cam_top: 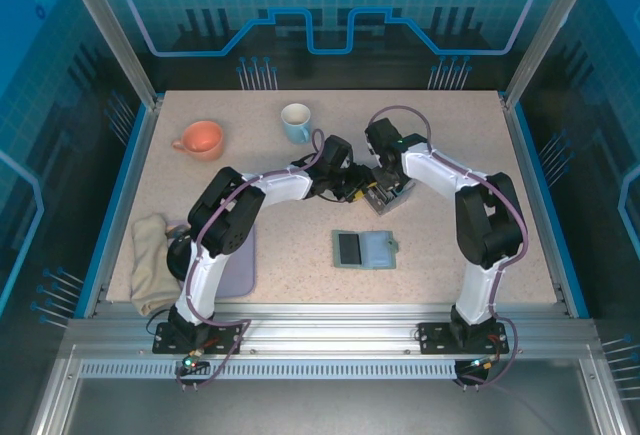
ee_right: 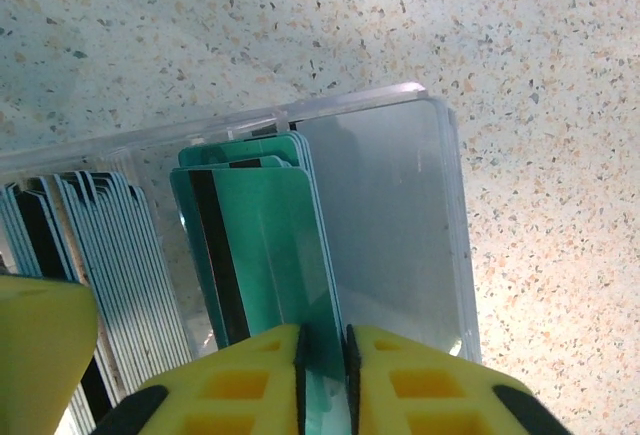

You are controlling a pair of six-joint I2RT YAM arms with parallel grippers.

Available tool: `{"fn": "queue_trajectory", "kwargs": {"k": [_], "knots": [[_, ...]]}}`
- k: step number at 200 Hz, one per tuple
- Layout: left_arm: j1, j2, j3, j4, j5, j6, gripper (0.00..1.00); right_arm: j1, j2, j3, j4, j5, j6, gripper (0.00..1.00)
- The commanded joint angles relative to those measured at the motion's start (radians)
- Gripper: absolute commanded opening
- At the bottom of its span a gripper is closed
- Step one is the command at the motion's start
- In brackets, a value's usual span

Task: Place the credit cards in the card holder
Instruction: Pick up the credit card from the storage box.

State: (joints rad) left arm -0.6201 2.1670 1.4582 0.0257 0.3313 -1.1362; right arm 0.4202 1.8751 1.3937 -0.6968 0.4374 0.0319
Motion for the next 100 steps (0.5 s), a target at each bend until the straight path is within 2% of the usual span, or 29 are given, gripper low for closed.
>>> {"fn": "queue_trajectory", "kwargs": {"k": [1,100], "knots": [[-0.003,0.056,-0.005,-0.106,-0.006,-0.003,0.45,-0.006,-0.030,-0.014,0.002,0.034,0.000,0.16],[-0.003,0.054,-0.008,-0.109,-0.009,-0.002,0.45,-0.008,-0.059,-0.010,-0.018,0.012,0.002,0.06]]}}
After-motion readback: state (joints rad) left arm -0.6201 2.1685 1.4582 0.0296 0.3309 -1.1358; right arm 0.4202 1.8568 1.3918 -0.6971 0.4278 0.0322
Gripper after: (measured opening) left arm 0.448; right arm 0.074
